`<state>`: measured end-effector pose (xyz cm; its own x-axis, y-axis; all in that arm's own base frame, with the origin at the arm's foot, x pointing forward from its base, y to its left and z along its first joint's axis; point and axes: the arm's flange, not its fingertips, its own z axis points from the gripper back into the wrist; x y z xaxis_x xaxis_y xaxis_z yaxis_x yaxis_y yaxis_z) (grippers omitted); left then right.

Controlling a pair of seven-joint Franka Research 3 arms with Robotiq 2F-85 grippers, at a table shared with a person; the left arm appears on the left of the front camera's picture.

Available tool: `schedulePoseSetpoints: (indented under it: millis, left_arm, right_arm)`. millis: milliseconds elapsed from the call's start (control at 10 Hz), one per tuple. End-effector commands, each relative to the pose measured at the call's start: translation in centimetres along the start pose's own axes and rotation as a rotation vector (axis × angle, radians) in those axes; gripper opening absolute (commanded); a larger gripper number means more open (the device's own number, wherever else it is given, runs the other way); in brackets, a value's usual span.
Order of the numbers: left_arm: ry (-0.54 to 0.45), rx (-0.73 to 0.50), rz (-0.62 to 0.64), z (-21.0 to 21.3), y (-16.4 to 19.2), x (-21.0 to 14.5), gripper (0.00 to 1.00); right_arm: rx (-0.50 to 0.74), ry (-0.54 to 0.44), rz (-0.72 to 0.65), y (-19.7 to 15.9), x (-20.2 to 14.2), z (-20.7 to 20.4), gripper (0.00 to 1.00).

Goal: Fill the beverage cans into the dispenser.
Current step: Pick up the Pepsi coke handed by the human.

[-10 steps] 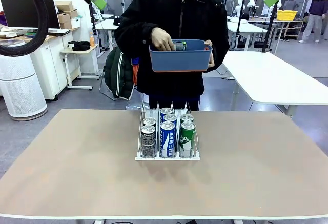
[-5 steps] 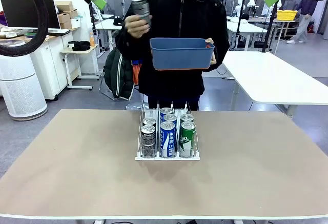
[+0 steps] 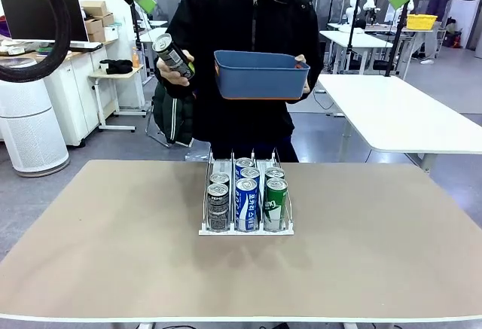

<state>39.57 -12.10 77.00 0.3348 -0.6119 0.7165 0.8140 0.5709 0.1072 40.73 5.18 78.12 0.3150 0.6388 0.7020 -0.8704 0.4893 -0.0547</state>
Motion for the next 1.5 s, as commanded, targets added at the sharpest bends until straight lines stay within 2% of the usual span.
schedulePoseSetpoints:
  millis: [0,1400]
  left_arm:
    - [0.003,-0.006,0.0,0.24,-0.04,-0.17,1.0]
    - [0.003,-0.006,0.0,0.24,-0.04,-0.17,1.0]
  right_arm:
    - [0.009,-0.006,-0.002,0.01,0.02,-0.08,1.0]
    - [0.009,-0.006,-0.002,0.01,0.02,-0.08,1.0]
